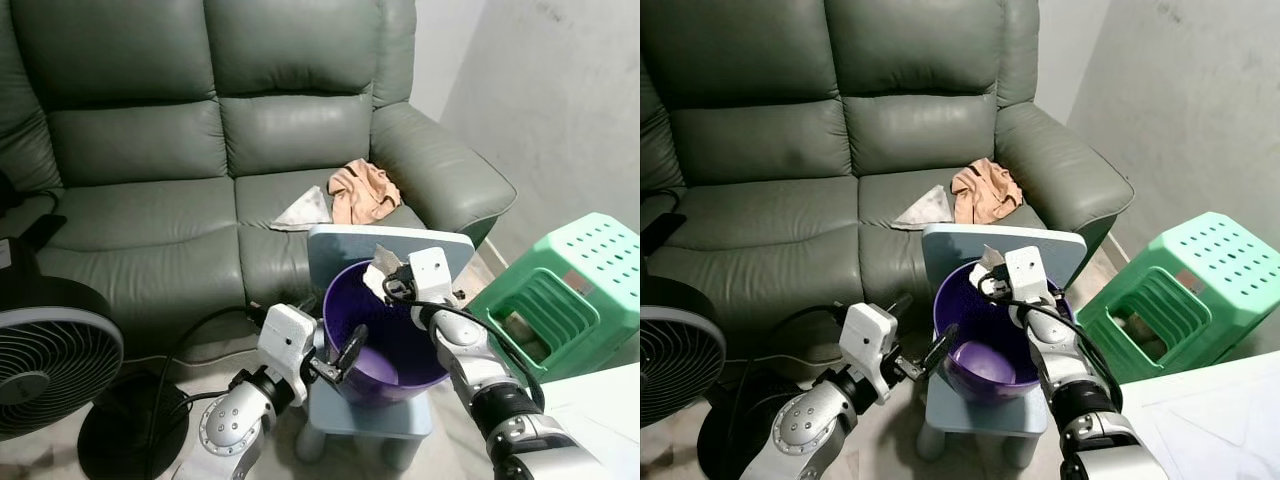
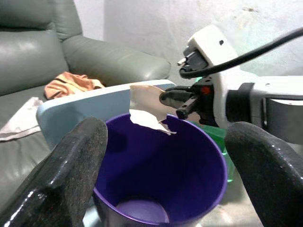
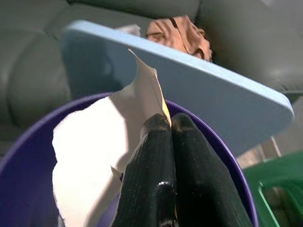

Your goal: Picking trash to rubbish bin

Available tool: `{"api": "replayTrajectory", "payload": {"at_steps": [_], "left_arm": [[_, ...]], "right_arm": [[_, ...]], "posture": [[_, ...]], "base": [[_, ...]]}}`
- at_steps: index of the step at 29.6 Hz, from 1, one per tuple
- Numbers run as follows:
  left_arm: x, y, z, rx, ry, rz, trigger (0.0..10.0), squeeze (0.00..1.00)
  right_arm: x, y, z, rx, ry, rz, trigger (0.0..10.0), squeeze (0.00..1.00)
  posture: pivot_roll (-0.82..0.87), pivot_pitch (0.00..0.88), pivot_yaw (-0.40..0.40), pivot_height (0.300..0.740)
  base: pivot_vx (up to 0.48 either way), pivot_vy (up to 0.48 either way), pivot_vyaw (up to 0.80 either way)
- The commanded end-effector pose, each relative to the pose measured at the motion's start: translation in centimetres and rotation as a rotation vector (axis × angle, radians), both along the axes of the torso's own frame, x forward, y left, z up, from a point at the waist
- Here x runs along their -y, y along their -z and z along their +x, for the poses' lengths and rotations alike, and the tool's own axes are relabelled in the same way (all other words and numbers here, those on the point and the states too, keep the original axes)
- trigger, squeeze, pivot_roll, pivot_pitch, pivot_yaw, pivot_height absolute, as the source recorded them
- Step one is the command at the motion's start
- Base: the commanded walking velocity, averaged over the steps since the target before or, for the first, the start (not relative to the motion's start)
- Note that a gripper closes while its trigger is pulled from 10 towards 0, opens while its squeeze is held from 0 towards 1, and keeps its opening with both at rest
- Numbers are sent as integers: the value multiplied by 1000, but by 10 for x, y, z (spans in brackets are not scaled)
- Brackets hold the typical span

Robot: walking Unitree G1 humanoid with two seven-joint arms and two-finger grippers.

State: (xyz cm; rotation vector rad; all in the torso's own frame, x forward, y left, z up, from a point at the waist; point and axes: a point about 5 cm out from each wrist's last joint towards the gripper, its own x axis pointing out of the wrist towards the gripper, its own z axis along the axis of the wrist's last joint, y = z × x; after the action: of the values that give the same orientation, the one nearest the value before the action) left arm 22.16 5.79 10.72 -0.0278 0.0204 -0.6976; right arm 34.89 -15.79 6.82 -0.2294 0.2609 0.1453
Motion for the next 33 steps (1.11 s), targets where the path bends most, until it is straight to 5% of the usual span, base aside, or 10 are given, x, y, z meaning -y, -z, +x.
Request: {"api": "replayTrajectory", "payload": {"at_steps": [1,11,12,13,14,33], "left_arm": [[2,-3,-3,8,18,11,10000,0],[3,-4,-6,1,24,9,10000,0],[3,-4,-6,1,23,10,10000,0],[3,-4,-6,0,23,10,10000,0],[3,-4,-6,0,22,9,10000,0],[4,-6,-5,5,26,10,10000,0]], "right_arm": [[7,-2,2,8,30,1,10000,0],[11,3,1,-8,110,5,10000,0],[11,3,1,-9,111,11,10000,243],[12,3,1,-5,116,10,10000,714],[13,2,2,-2,124,-2,10000,1000],[13,1,3,2,124,23,10000,1000]], "posture": [[-4,153,-81,740],[-2,160,-81,740],[-2,159,-81,740],[-2,160,-81,740],[-2,159,-81,740],[5,157,-83,740]], "base": [[0,0,0],[0,0,0],[0,0,0],[0,0,0],[0,0,0],[0,0,0]]}}
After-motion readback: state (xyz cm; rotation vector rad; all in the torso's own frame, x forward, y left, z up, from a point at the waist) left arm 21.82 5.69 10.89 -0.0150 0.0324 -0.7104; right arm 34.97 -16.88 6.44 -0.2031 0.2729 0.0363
